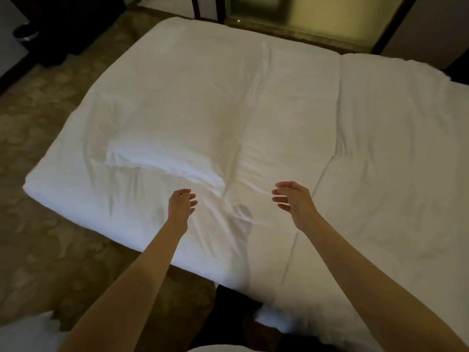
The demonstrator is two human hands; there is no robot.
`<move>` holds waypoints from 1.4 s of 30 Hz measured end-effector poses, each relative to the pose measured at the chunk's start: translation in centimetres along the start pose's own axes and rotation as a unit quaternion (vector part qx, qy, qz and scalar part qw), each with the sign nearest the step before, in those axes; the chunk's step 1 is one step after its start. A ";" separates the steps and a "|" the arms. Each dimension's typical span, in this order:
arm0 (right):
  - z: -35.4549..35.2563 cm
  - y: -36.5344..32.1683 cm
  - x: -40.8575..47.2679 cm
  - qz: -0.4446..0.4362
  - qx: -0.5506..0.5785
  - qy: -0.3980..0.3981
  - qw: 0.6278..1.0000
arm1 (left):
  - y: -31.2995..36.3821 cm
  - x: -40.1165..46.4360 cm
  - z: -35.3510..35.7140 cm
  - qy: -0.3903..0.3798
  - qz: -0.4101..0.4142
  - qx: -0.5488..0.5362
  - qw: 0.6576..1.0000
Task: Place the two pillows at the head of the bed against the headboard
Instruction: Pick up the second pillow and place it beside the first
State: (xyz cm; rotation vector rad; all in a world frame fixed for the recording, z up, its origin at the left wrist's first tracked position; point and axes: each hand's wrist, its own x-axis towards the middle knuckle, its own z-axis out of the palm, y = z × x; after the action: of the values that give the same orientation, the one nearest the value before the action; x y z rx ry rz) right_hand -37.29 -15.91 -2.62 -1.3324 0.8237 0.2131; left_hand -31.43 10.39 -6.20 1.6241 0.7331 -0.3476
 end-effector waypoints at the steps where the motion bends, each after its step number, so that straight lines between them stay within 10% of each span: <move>1: 1.6 -0.3 0.6 0.006 0.003 -0.002 1.000 | 0.7 1.5 -1.2 -0.001 -0.006 -0.006 1.000; 27: 19.7 5.1 22.6 0.187 -0.012 0.012 0.982 | 5.2 29.5 -6.4 -0.025 -0.217 -0.193 0.957; 42: 14.4 2.9 17.0 -0.023 -0.191 0.100 0.976 | 1.9 21.4 -1.9 0.029 -0.066 -0.043 0.997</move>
State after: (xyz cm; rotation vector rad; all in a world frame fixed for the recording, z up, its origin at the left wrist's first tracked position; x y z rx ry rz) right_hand -21.05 -7.23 -15.52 -1.7542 0.9512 0.2115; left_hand -14.50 17.74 -17.29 1.5142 0.8893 -0.3602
